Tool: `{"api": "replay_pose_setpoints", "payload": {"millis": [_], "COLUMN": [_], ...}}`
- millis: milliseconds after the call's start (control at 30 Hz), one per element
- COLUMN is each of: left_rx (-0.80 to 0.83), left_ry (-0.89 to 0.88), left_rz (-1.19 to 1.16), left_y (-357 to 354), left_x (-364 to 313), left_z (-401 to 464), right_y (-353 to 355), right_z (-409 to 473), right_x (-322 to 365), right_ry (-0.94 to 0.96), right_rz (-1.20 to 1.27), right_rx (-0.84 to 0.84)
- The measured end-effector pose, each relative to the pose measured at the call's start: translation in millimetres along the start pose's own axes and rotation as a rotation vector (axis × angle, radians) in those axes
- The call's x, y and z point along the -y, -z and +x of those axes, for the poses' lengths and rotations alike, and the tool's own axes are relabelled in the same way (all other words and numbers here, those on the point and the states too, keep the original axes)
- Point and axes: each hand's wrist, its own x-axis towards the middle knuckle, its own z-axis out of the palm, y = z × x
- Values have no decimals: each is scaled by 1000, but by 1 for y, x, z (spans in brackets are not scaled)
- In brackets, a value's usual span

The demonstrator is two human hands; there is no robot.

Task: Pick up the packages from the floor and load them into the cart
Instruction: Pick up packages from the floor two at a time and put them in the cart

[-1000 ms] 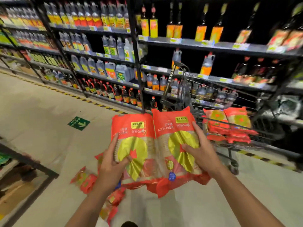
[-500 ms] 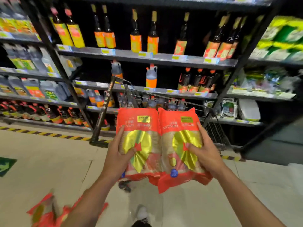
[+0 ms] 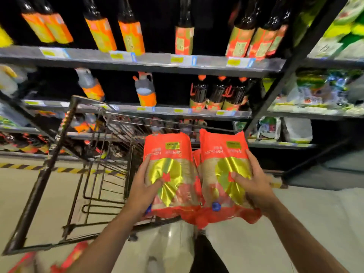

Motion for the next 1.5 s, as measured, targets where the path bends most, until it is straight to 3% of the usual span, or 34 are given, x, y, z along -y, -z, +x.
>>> {"api": "replay_pose_setpoints", "payload": {"millis": [133,400,600,933,1133,1300,1500], "left_rx": [-59,-114,-102,-147,-37,-112,-172], "left_ry": [54,159,230,347,398,438,364], "left_rz": [79,314,424,163,208,396,441], "left_y": [-44,-90,-103,-123,-124,-129,-129], "left_x": [16,89,157,218,204,193,173], "left_z": [44,114,150,174,182,180,172], "right_y": [11,10,-6,-14,-24,-25,-26], "right_z": [73,182,215,231,230,224,217], "right_x": [-30,-110,-184,-256,-238,-219,-202], "right_ry": [0,-118,-189,-314,-283,-236,-152], "right_rz": [-78,-175,-299,-217,-182,-335,-406], "right_rx": [119,145,175,223,217,164,105]}}
